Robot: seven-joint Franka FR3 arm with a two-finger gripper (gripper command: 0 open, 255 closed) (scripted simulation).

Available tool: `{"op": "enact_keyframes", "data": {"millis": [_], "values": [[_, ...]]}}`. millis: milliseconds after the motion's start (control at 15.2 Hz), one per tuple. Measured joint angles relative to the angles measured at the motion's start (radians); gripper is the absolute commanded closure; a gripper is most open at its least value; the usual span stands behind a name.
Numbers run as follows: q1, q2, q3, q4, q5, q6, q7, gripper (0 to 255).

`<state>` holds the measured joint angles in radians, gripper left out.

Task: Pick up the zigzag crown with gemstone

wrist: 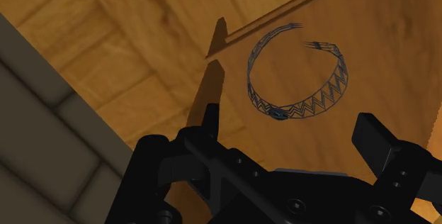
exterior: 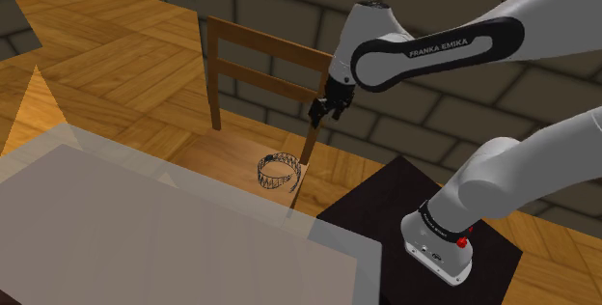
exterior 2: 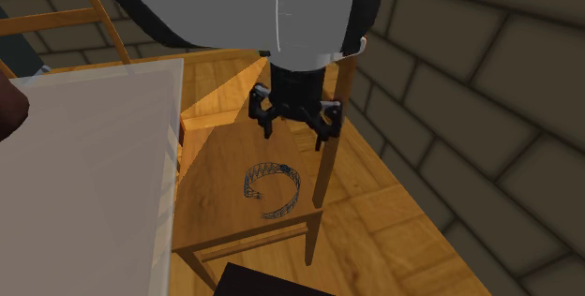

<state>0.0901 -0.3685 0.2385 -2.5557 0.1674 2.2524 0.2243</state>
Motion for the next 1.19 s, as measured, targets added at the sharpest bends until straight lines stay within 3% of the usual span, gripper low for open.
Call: {"op": "enact_keyframes", "data": {"millis": [264,660,1188], "values": [[0.010,0.139,0.054,0.022,-0.019,0.118,0.061,0],[0.021,0.389,0.108,0.109,-0.124,0.273,0.188,0],[0.113,0.718,0.074,0.306,-0.326,0.383,0.382,0]]}}
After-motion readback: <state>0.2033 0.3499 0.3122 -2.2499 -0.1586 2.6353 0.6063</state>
